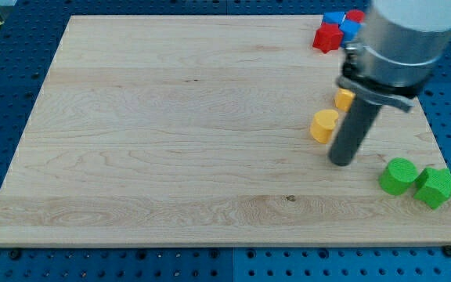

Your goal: Move yellow heart to bottom right

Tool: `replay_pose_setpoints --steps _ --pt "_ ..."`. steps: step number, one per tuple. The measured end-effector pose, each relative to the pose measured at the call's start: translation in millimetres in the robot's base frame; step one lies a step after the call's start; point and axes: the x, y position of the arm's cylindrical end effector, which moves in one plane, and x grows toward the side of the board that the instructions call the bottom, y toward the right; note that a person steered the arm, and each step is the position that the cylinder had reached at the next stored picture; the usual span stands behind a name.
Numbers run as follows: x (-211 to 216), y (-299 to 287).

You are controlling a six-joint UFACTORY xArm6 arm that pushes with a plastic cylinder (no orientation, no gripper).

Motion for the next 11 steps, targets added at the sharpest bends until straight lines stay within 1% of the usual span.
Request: replay_pose_setpoints --steps 1,2,3,5,6,7,10,11 --pt "-23 -35" --pt "-66 -35" --pt "-78 -29" --pt "-68 -16" --pt "-57 5" --pt "-44 25" --pt "-1 49" --pt "-4 54"
